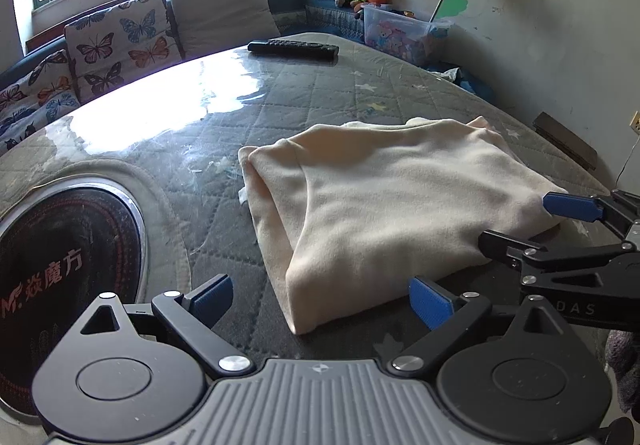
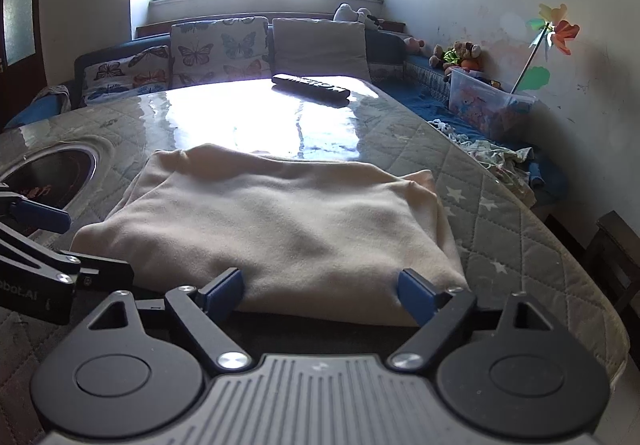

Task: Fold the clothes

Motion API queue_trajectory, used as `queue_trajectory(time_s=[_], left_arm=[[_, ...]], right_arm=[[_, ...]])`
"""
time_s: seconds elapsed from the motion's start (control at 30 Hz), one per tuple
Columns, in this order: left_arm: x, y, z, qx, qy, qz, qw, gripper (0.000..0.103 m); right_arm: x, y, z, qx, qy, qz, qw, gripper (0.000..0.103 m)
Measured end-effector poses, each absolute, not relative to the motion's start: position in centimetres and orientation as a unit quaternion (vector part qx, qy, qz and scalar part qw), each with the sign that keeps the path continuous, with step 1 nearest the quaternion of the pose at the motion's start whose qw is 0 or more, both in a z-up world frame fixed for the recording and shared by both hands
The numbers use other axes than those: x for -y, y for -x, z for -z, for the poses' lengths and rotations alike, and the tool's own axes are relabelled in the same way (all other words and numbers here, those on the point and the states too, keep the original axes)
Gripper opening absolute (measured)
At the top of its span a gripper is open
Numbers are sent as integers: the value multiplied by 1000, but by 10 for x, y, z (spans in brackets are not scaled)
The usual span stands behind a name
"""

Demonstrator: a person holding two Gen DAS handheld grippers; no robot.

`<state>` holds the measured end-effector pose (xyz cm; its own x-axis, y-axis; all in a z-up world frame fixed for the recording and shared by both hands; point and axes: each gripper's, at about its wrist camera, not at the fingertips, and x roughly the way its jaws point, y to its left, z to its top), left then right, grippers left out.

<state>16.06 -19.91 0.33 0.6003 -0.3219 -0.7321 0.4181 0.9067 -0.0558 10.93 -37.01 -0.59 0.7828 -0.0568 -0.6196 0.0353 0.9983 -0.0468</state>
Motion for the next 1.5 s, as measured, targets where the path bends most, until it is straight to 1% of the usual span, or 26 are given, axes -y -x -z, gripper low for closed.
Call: queue_trajectory(time_s=[0.07,0.1,0.23,0.47,0.53,0.8,1.5], left_arm=[[194,-157,-6,-390,-55,209,895,103],[191,-155,-7,-387,-51,210,896,103],[177,-151,-13,-375,-33,207,903,103],[152,-148,-19,-379,-18,180,907,103],[149,-147,-20,-380,-18,175,908,103],[144,-142,-21,-382,-14,167,909,103],[143,-108,-20,-388,-11,179,904,103]], right_arm=[[369,-109,2,-322,15,23,946,87],[368,-108,-1,-317,14,22,948,88],[363,-112,-8,-307,8,12,952,92],[347,-123,-1,-314,8,2,949,93],[345,-121,0,-316,9,4,949,97],[336,-113,4,-324,13,11,946,103],[324,-77,4,-335,7,39,941,103]])
